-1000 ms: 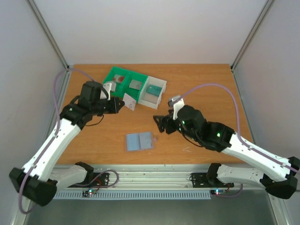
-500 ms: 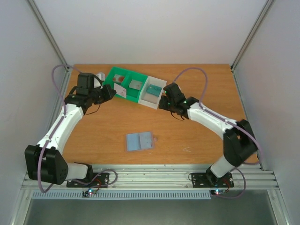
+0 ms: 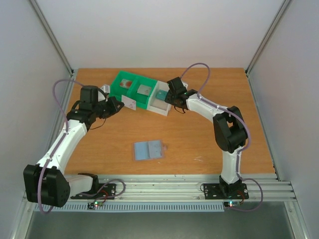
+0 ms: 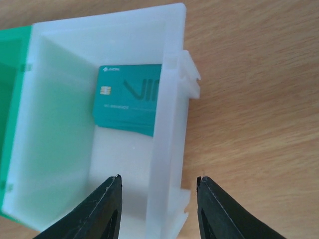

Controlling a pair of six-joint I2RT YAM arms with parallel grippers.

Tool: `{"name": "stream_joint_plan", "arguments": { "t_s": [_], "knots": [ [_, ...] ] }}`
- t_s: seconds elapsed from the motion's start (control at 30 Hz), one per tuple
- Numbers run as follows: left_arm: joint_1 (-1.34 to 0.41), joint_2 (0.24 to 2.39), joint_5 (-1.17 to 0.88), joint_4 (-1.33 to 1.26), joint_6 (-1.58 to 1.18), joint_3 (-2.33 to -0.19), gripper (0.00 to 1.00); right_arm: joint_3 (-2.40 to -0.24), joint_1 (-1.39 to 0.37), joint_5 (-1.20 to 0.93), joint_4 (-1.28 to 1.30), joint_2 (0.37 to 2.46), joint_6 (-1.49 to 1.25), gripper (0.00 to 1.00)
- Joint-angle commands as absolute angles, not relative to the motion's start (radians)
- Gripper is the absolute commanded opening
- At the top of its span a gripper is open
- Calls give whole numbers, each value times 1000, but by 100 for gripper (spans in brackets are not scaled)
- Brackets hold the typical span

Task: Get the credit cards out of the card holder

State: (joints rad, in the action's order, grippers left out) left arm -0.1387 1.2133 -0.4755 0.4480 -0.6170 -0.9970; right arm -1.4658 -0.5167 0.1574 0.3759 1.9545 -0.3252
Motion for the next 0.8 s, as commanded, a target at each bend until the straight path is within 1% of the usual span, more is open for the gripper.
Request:
{"name": "stream_joint_plan", "arguments": {
  "t_s": [0.0, 0.03, 0.17, 0.23, 0.37, 0.57, 0.77],
  "knots": [
    [-137, 1186, -508, 378, -634, -943, 1, -1541, -508, 162, 451, 2026, -329, 41],
    [-137, 1182, -503, 364, -643, -929, 0, -1548, -508, 161, 459, 2032, -329, 40],
    [-137, 1186, -509, 351, -658, -904, 0, -1575, -509, 139, 519, 2044, -322, 29],
    [-137, 1191, -509, 348, -659, -902, 1, -1592, -509, 125, 562, 2041, -316, 26],
    [-137, 1188, -492, 294, -656, -877, 0, -1569, -511, 106, 608, 1991, -313, 18],
    [-137, 1220, -512, 223, -687, -859, 0, -1507, -520, 87, 615, 1941, -303, 13],
    [-137, 1237, -523, 216, -692, -871, 0, -1433, -533, 31, 594, 1889, -292, 12]
  ]
}}
